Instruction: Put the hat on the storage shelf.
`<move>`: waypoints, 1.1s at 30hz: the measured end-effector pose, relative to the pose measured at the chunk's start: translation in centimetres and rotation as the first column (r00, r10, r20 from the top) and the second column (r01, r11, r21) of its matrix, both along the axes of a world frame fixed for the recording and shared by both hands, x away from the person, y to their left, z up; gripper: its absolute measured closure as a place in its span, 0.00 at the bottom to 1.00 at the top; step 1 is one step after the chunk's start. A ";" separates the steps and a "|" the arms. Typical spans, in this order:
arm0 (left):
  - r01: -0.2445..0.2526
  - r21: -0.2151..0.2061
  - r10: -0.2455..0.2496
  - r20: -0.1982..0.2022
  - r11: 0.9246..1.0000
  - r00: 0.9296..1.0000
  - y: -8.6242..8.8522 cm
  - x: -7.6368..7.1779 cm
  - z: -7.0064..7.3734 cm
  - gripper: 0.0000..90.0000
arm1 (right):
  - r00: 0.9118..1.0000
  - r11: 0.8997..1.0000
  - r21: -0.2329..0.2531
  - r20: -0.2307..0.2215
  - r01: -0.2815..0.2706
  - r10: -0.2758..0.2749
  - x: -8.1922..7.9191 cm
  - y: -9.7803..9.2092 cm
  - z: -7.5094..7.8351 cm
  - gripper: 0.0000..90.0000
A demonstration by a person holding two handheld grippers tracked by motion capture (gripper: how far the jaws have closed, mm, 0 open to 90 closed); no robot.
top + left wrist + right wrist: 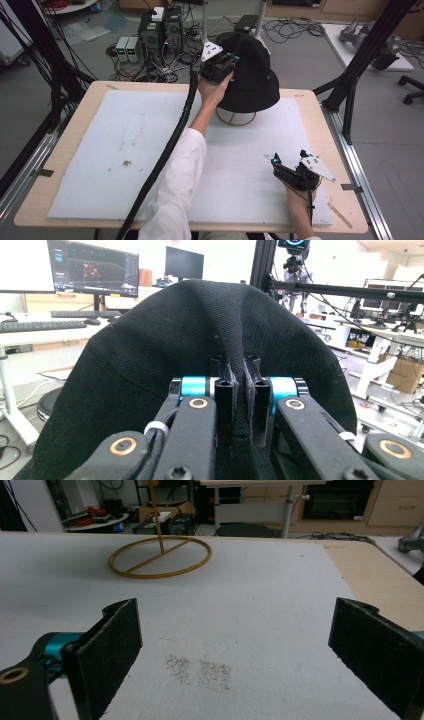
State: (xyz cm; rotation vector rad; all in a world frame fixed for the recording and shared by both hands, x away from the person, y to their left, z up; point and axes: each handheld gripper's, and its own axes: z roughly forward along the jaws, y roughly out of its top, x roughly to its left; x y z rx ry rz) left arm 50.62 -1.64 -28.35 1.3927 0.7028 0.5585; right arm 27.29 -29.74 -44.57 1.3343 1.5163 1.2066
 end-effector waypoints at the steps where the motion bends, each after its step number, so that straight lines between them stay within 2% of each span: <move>1: 0.002 -0.006 -0.002 -0.003 1.000 1.000 0.0 0.0 0.0 0.94 | 1.000 1.000 -0.001 -0.001 -0.001 0.001 0.0 0.0 0.0 0.07; 8: -0.001 -0.022 0.000 -0.040 1.000 0.999 0.3 0.4 -0.2 0.78 | 1.000 1.000 0.002 0.001 0.004 -0.004 0.0 0.0 0.0 0.07; 11: -0.017 -0.025 0.016 -0.044 1.000 0.999 0.4 0.4 -0.1 0.67 | 1.000 1.000 -0.004 0.007 0.003 -0.003 -0.1 0.1 0.1 0.07; 16: -0.026 -0.029 0.025 -0.043 0.999 0.999 0.7 0.4 -0.1 0.55 | 1.000 1.000 -0.008 0.004 -0.002 0.002 -0.1 0.3 0.1 0.07; 23: -0.037 -0.009 0.037 -0.038 0.999 0.999 1.1 0.1 0.1 0.51 | 1.000 1.000 -0.007 0.004 -0.004 0.004 -0.1 0.2 0.1 0.07; 29: -0.057 0.002 0.057 -0.013 0.998 0.998 2.5 -1.0 0.5 0.48 | 1.000 1.000 -0.001 0.003 -0.003 0.003 -0.1 0.2 0.0 0.07; 33: -0.083 -0.021 0.082 -0.011 0.996 0.997 3.8 -1.9 0.4 0.46 | 1.000 1.000 -0.006 0.005 -0.002 0.002 -0.1 0.2 0.0 0.07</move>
